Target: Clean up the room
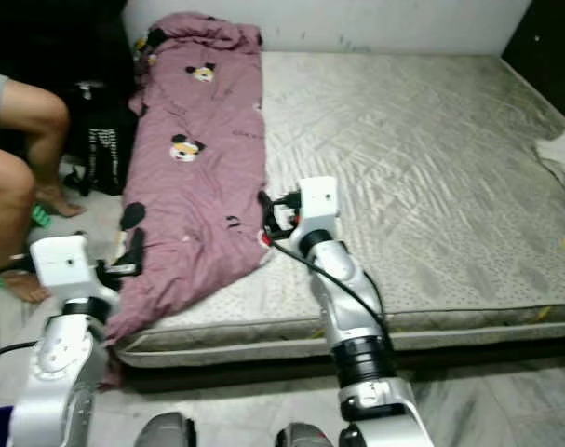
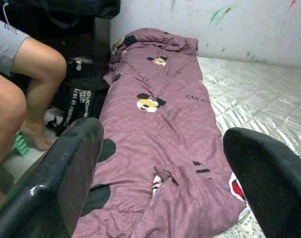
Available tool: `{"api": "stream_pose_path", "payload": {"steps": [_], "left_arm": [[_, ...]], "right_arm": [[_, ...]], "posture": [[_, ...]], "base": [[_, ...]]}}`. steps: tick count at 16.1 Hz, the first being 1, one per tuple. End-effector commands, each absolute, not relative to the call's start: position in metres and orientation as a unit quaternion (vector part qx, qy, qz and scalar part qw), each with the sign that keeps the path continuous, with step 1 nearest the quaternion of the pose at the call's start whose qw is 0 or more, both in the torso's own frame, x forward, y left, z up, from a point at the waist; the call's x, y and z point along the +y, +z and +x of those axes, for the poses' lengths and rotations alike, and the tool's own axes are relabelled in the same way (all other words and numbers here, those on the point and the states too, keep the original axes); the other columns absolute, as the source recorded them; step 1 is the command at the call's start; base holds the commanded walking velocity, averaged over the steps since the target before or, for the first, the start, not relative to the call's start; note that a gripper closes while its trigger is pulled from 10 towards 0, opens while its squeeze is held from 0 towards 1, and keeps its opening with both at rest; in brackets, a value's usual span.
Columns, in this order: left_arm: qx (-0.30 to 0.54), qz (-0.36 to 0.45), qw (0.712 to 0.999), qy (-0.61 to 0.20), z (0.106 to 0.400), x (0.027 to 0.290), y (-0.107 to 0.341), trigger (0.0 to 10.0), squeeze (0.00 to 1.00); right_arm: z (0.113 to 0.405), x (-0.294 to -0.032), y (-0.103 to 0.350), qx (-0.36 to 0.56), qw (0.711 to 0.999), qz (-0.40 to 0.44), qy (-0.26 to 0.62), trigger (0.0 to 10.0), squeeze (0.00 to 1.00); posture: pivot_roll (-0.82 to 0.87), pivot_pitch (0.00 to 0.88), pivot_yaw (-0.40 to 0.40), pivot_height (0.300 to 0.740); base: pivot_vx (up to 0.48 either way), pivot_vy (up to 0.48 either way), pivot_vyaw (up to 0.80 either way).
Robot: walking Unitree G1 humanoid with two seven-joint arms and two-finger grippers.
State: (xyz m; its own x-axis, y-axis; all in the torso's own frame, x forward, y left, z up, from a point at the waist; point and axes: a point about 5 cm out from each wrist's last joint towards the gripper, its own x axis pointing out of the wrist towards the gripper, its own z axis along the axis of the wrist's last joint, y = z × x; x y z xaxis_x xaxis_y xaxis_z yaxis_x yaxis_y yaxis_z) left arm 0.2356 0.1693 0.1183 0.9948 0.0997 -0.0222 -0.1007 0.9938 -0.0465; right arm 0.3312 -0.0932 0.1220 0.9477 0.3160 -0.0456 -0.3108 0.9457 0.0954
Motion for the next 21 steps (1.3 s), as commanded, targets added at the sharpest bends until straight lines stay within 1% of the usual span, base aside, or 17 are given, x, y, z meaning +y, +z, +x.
{"api": "stream_pose_path", "payload": {"steps": [1, 3, 4, 5, 6, 8, 9, 11, 12, 13, 15, 17, 18, 21], "left_arm": [[0.007, -0.026, 0.998, 0.059, 0.234, 0.172, 0.121, 10.0, 0.00], [-0.001, -0.036, 0.997, 0.065, 0.234, 0.172, 0.124, 10.0, 0.00], [0.001, -0.018, 0.996, 0.091, 0.234, 0.177, 0.124, 10.0, 0.00], [-0.001, 0.004, 0.995, 0.100, 0.234, 0.179, 0.126, 10.0, 0.00], [0.009, 0.007, 0.994, 0.109, 0.234, 0.182, 0.126, 10.0, 0.00], [-0.009, -0.007, 0.995, 0.104, 0.231, 0.188, 0.129, 10.0, 0.00], [-0.009, -0.010, 0.992, 0.124, 0.229, 0.193, 0.127, 10.0, 0.00], [-0.013, -0.015, 0.993, 0.115, 0.229, 0.192, 0.127, 10.0, 0.00], [-0.016, -0.001, 0.992, 0.121, 0.229, 0.193, 0.128, 10.0, 0.00], [-0.040, 0.007, 0.993, 0.113, 0.231, 0.192, 0.131, 10.0, 0.00], [-0.016, -0.011, 0.992, 0.124, 0.230, 0.190, 0.129, 10.0, 0.00], [-0.023, -0.004, 0.993, 0.115, 0.230, 0.190, 0.129, 10.0, 0.00], [-0.020, -0.002, 0.992, 0.126, 0.229, 0.191, 0.128, 10.0, 0.00], [-0.013, -0.008, 0.990, 0.137, 0.227, 0.190, 0.125, 10.0, 0.00]], "right_arm": [[0.331, -0.093, 0.127, 0.022, 0.986, 0.050, 0.155, 10.0, 0.00], [0.331, -0.097, 0.127, 0.023, 0.987, 0.050, 0.148, 10.0, 0.00], [0.331, -0.100, 0.126, 0.027, 0.988, 0.052, 0.143, 10.0, 0.00], [0.332, -0.101, 0.126, 0.027, 0.988, 0.053, 0.142, 10.0, 0.00], [0.332, -0.102, 0.126, 0.029, 0.988, 0.052, 0.139, 10.0, 0.00], [0.333, -0.104, 0.125, 0.032, 0.989, 0.052, 0.137, 10.0, 0.00], [0.333, -0.105, 0.125, 0.033, 0.989, 0.052, 0.135, 10.0, 0.00], [0.332, -0.105, 0.125, 0.034, 0.989, 0.054, 0.135, 10.0, 0.00], [0.332, -0.105, 0.125, 0.034, 0.989, 0.056, 0.136, 10.0, 0.00], [0.333, -0.105, 0.125, 0.034, 0.988, 0.056, 0.137, 10.0, 0.00], [0.332, -0.103, 0.125, 0.036, 0.988, 0.059, 0.140, 10.0, 0.00], [0.331, -0.100, 0.125, 0.036, 0.986, 0.066, 0.146, 10.0, 0.00], [0.331, -0.099, 0.125, 0.037, 0.986, 0.066, 0.149, 10.0, 0.00], [0.330, -0.099, 0.126, 0.036, 0.985, 0.071, 0.154, 10.0, 0.00]], "posture": [[-0.01, 0.085, -0.035, 0.740], [-0.01, 0.086, -0.037, 0.740], [-0.01, 0.086, -0.038, 0.740], [-0.01, 0.085, -0.039, 0.740], [0.00, 0.087, -0.042, 0.740], [0.00, 0.087, -0.042, 0.740], [0.00, 0.091, -0.043, 0.740], [-0.01, 0.088, -0.048, 0.740], [-0.01, 0.088, -0.047, 0.740], [-0.01, 0.088, -0.047, 0.740], [0.00, 0.090, -0.050, 0.740], [0.00, 0.091, -0.050, 0.740], [0.00, 0.096, -0.051, 0.740], [0.00, 0.107, -0.054, 0.710]], "base": [[0.000, 0.480, 0.00], [0.000, 0.480, 0.00], [0.000, 0.000, 0.00], [0.000, 0.000, 0.00], [0.000, 0.000, 0.00], [0.000, 0.000, 0.00], [0.000, 0.000, 0.00], [0.000, 0.000, 0.00], [0.000, 0.000, 0.00], [0.000, 0.000, 0.00], [0.000, 0.000, 0.00], [0.000, 0.000, 0.00], [0.000, 0.000, 0.00], [0.000, 0.000, 0.00]]}}
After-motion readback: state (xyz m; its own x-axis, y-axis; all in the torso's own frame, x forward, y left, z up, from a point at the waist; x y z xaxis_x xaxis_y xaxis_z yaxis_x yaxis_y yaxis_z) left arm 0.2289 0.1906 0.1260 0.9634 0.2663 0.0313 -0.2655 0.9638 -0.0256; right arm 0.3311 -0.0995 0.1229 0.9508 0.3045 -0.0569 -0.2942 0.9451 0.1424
